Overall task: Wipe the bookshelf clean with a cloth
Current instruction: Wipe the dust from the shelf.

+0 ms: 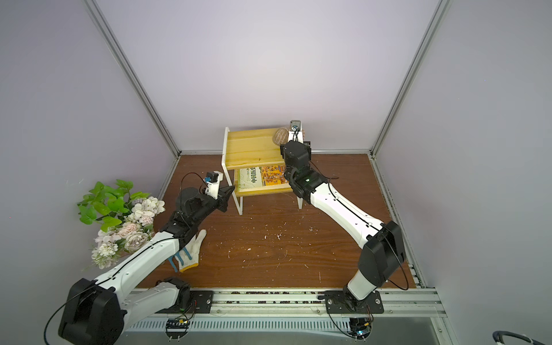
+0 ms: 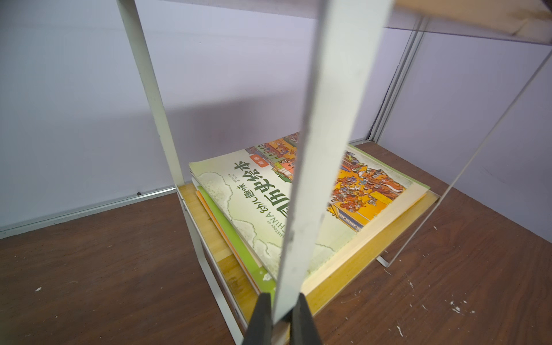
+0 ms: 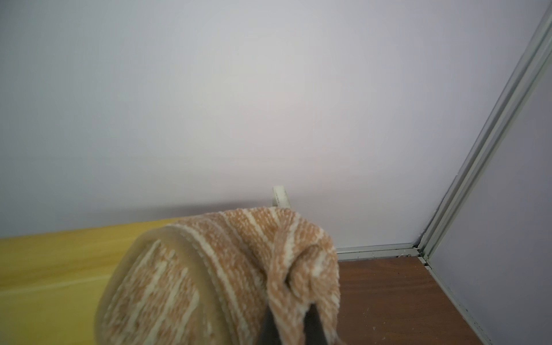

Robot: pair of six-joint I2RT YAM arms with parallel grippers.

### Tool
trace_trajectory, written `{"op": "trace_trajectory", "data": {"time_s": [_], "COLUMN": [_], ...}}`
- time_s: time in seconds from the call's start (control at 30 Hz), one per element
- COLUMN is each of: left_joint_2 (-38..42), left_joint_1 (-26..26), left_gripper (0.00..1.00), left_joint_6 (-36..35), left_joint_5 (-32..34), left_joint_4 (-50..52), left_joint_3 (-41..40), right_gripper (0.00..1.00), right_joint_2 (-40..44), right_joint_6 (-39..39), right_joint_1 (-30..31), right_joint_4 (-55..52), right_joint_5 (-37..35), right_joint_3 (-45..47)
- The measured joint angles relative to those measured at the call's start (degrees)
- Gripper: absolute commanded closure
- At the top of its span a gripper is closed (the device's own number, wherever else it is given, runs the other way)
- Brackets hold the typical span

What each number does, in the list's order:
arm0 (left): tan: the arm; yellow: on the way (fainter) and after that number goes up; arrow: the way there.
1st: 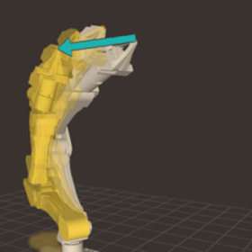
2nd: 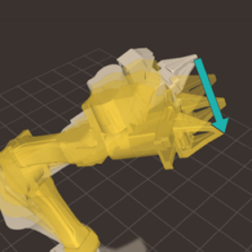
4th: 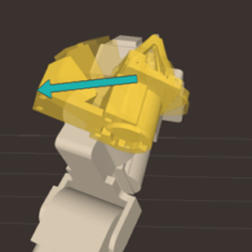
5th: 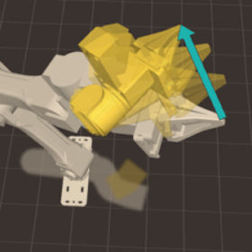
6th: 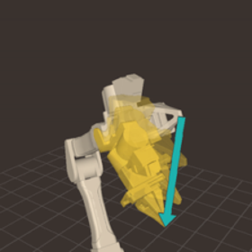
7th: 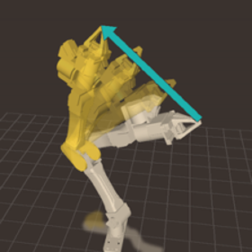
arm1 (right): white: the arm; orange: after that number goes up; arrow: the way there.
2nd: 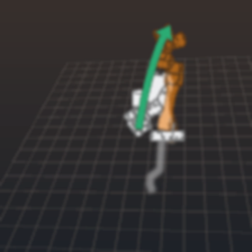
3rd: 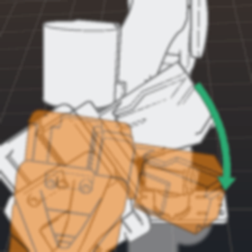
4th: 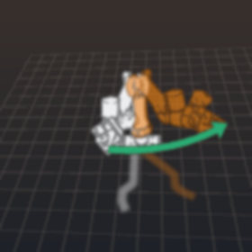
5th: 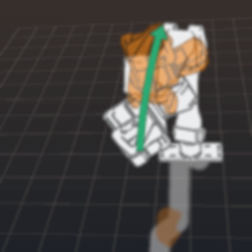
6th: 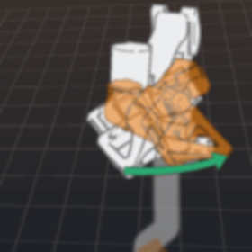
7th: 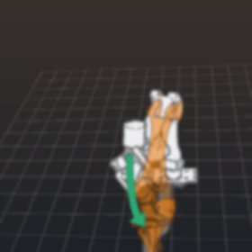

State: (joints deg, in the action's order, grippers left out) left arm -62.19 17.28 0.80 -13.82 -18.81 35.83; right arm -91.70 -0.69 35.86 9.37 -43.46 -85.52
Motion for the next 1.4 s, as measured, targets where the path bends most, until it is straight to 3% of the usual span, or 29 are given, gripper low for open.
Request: {"op": "trace_trajectory", "data": {"time_s": [0.17, 0.47, 0.63, 0.73, 0.9, 1.07, 1.13, 1.2, 1.3, 1.4], "left_joint_2": [-0.46, -1.84, -1.84, -1.81, -1.7, -1.7, -1.7, -1.62, -1.55, -1.55], "left_joint_1": [-1.31, -2.16, -2.19, -2.21, -2.21, -2.23, -2.23, -2.25, -2.29, -2.32], "left_gripper": [1.0, 1.0, 1.0, 1.0, 1.0, 1.0, 1.0, 1.0, 1.0, 1.0], "left_joint_6": [-0.07, -0.28, -0.68, -0.92, -1.05, -1.05, -1.09, -1.11, -1.14, -1.2], "left_joint_5": [-1.88, -3.08, -3.13, -3.15, -3.39, -3.56, -3.61, -3.58, -3.54, -3.54], "left_joint_4": [-0.09, -0.44, -0.42, -0.42, -0.44, -0.5, -0.48, -0.46, -0.46, -0.46], "left_joint_3": [0.15, 1.03, 1.03, 1.01, 0.9, 0.87, 0.87, 0.85, 0.76, 0.76], "right_gripper": [1.0, 1.0, 1.0, 1.0, 1.0, 1.0, 1.0, 1.0, 1.0, 1.0], "right_joint_2": [-2.82, -0.61, -0.68, -2.08, -6.12, -17.4, -24.57, -33.42, -44.68, -47.93], "right_joint_6": [-1.31, -3.08, 1.66, 5.86, 11.39, 10.03, 9.4, 8.07, 6.25, 5.66], "right_joint_1": [-0.26, -0.35, 1.84, 2.03, 0.79, -0.68, -0.68, -0.57, -0.04, 1.49], "right_joint_4": [-2.84, -3.06, -3.58, -4.66, -2.69, -2.64, -3.61, -7.58, -16.79, -25.07], "right_joint_5": [4.22, 32.37, 36.72, 30.36, 8.76, -1.29, -4.96, -6.12, -1.36, 8.72], "right_joint_3": [-4.0, -4.94, -4.57, -4.52, -6.93, -19.74, -29.16, -42.71, -62.9, -71.69]}}
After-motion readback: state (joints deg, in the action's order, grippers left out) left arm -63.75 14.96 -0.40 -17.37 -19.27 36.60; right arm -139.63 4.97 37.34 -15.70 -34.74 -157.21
